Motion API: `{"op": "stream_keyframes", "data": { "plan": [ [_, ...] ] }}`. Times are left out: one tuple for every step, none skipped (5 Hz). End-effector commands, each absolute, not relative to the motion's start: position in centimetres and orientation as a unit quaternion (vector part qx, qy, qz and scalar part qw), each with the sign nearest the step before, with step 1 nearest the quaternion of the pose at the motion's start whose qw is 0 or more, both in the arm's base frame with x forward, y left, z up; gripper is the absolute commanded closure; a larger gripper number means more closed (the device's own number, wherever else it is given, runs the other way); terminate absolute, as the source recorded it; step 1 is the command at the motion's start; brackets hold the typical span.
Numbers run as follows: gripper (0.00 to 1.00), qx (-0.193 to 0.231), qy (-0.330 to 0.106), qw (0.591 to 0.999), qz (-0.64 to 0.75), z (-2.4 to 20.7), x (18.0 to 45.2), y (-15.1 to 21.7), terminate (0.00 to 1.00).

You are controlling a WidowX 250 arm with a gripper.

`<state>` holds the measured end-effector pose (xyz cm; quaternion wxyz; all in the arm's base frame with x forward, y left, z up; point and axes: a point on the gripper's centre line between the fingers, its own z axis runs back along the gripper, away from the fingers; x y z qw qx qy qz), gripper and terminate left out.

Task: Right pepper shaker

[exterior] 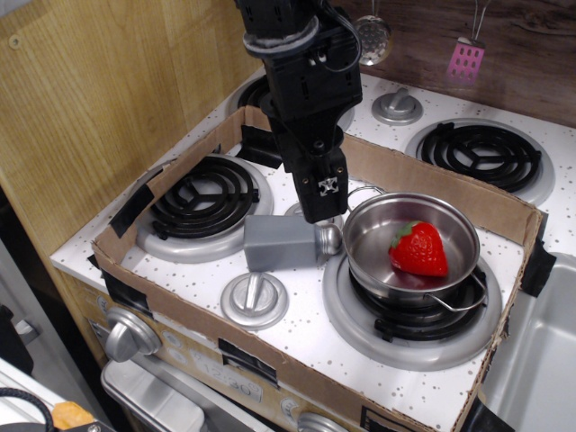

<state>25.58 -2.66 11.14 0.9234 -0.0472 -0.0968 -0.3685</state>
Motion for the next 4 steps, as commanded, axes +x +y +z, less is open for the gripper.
{"op": "stream_keyframes", "data": {
  "plan": [
    [0.0, -0.047, -0.097, 0.923, -0.369, 11.1, 25.6, -2.7, 0.0],
    [0.0, -0.02, -0.096, 0.919, -0.382, 10.6, 26.1, -2.1, 0.0],
    [0.0, 0.021, -0.097, 0.908, -0.407, 9.3, 26.9, -1.6, 0.0],
    [0.0, 0.037, -0.112, 0.899, -0.422, 7.8, 27.6, -1.0, 0.0]
  ]
}}
